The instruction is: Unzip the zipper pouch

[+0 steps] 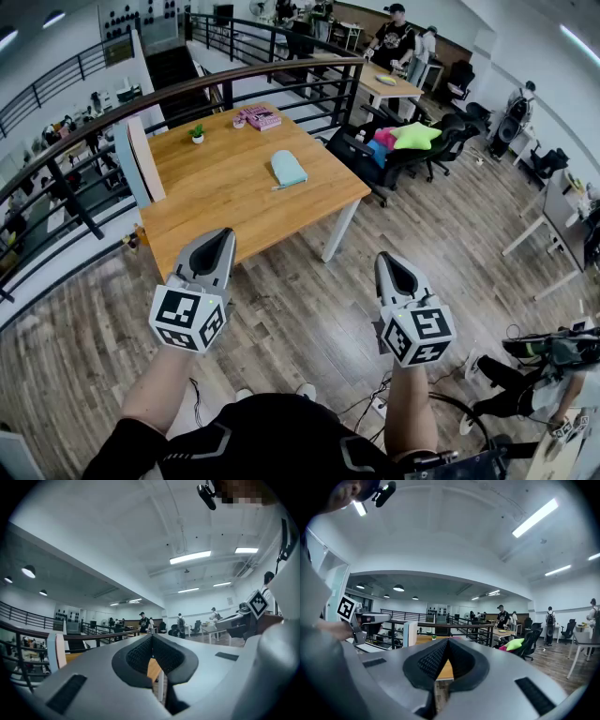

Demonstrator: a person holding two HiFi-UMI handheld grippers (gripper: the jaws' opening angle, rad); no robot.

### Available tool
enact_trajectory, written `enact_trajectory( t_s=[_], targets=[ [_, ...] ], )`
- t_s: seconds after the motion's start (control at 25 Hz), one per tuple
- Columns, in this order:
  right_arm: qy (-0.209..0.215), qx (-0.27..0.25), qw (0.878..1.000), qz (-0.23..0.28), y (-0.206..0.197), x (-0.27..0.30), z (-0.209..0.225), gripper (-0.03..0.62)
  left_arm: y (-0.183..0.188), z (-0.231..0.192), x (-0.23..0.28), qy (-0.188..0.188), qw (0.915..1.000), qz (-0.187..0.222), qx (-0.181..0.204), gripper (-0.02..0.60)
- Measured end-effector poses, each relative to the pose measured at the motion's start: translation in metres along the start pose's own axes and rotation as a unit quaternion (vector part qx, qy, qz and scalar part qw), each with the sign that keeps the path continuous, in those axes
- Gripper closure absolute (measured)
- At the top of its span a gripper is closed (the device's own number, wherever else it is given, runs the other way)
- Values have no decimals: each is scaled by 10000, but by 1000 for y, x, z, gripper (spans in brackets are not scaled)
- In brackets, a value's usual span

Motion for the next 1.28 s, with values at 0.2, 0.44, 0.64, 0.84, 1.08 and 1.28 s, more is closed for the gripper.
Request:
enact_trajectory(
  t_s=[0.2, 0.44, 0.64, 0.84, 1.08, 1.28],
  targets=[
    [47, 6, 10000, -20, -3, 7, -1, 588, 1, 5, 19, -338, 9988, -227, 279, 552],
    [110, -3, 9999, 102, 0, 9, -3, 588, 0, 14, 22, -433, 9979, -295, 380, 552],
    [171, 142, 9996, 162, -2, 7, 2, 586, -8, 23, 20, -389, 9989, -228, -83, 552],
    [204, 174, 9995, 168, 2, 11, 6, 585, -11, 26, 18, -215, 9991, -280, -226, 552],
    [235, 141, 9995, 182, -2, 15, 7, 585, -12, 28, 15, -32, 9996, -274, -51, 551],
    [261, 149, 9994, 191, 0, 15, 14, 585, -5, 31, 15, -17, 9997, -226, 23, 551]
  ],
)
Point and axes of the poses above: the fingertips, and each gripper's own axes: x forward along the fingers, z to its right, y out of its top, the point moved 8 cm from there along -x, backward along the fingers, and after that the axes turned 9 degrees about -z, right-handed, at the moved point
